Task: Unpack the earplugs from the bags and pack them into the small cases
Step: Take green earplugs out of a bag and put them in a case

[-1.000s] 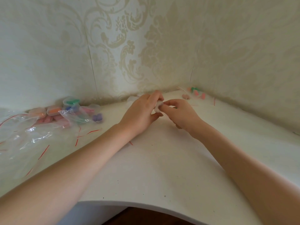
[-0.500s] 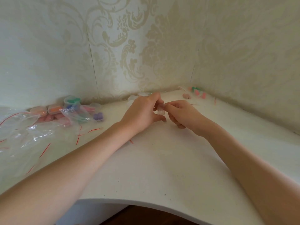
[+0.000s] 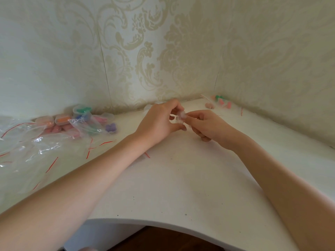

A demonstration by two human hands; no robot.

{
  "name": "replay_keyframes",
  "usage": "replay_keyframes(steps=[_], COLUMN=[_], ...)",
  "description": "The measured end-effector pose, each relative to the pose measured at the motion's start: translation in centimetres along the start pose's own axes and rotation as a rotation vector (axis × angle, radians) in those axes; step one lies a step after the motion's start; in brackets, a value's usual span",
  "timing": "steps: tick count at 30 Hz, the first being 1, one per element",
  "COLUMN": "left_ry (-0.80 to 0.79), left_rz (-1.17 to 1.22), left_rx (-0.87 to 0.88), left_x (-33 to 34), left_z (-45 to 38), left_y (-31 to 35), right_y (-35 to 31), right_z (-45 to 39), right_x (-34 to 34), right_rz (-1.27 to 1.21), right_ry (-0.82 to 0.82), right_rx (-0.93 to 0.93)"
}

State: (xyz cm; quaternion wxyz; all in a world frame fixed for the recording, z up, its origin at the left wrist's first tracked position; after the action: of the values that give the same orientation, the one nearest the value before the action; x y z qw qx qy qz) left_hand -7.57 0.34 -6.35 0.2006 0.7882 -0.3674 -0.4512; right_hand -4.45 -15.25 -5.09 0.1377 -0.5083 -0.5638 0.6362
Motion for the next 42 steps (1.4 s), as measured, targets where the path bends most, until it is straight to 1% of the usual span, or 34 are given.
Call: replay_keyframes(steps=[4,9,12,17,21,25,28,31,33,34,38,40,42], left_ry=[-0.029,-0.058,-0.075,-0.053,-0.022,-0.020,-0.021,-0.008,-0.020,-0.027,-0.034,-0.030,-0.032], left_rz=[-0.095,-0.125,-0.176,-0.130,-0.059,0.064,0.213,0.256,0.250,0.248,0.247,0.265,0.305], left_rx=[0.063,0.077,0.135,0.174,0.119,-0.032,-0.135,-0.221,-0.265,-0.286,-0.338,-0.354,-0.376], left_x=[0.3,0.4,0.9,0.8,0.6,0.2,0.3,0.1,-0.1,-0.2,0.0,0.1,0.1], left_z=[0.0,-0.2,-0.2,-0.3,-0.1,0.0,-0.1,-0.2,-0.3,-0.3,-0.4,-0.4,-0.4], left_y=[-0.2,-0.3,0.4,0.3,0.2,0.5,0.6,0.3,0.1,0.0,-0.4,-0.6,-0.6], right_y=[0.1,0.2,0.4,0.5,0.5,0.4,0.1,0.1,0.1,0.2,0.8,1.2,1.6], right_z=[0.1,-0.1,-0.2,-0.1,-0.1,0.0,0.1,-0.1,-0.3,-0.5,-0.7,-0.9,-1.1], right_x=[-0.1,0.3,0.5,0.1,-0.4,-1.1,-0.9,-0.9,-0.8,-0.7,-0.5,-0.7,-0.9], right_rz=[0.027,0.014,0.040,-0.109,-0.198,-0.234,-0.309,-0.475,-0.624,-0.661,-0.614,-0.558,-0.508], right_ry=[0.021,0.026,0.014,0.003,0.005,0.072,0.100,0.123,0.085,0.075,0.112,0.136,0.193], right_rx=[0.029,0.087,0.058,0.087,0.072,0.114,0.161,0.260,0.319,0.332,0.343,0.291,0.214])
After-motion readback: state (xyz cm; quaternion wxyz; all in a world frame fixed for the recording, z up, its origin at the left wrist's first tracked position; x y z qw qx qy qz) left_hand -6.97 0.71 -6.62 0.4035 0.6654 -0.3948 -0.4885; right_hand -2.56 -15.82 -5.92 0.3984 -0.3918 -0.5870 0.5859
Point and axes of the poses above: each hand's wrist, its own z-axis away from the middle knuckle, its own x-axis out of the palm, y = z × x, the point moved 1 cm from there along -z, towards the middle knuckle, and after that the axes turned 5 degrees about -x, right-handed, at the moved point
